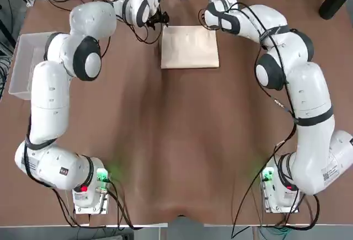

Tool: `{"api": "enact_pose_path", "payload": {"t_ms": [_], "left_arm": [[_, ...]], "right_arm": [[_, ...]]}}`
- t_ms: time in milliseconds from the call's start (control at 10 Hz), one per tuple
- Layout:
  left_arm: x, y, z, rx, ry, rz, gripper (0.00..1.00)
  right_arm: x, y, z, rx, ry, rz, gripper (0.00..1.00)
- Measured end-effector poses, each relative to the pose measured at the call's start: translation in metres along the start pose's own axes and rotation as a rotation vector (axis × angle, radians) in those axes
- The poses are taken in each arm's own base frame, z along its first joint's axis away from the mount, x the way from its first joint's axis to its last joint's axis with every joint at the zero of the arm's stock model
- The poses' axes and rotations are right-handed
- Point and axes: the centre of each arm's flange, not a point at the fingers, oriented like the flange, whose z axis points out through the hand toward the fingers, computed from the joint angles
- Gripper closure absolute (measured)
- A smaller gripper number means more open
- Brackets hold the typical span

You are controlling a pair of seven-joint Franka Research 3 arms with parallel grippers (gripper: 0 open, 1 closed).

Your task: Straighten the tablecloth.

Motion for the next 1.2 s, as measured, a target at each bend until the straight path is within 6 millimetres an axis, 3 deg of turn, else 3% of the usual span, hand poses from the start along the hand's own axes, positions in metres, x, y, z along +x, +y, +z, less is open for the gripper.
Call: {"api": "enact_pose_path", "payload": {"t_ms": [400,600,800,1000,1200], "left_arm": [[-0.011,0.009,0.012,0.026,-0.009,0.008,0.0],[-0.019,0.017,0.019,0.027,-0.021,0.025,0.01],[-0.024,0.025,0.021,0.025,-0.026,0.037,0.13],[-0.023,0.023,0.021,0.027,-0.024,0.036,0.46],[-0.024,0.025,0.021,0.027,-0.024,0.037,0.55]], "right_arm": [[-0.012,-0.006,0.021,-0.004,-0.009,-0.013,0.99],[-0.012,-0.005,0.021,-0.004,-0.006,-0.012,0.99],[-0.012,-0.004,0.022,-0.002,0.001,-0.011,0.99],[-0.012,-0.004,0.022,-0.002,0.002,-0.011,0.99],[-0.012,-0.004,0.022,-0.002,0.002,-0.011,0.99]]}}
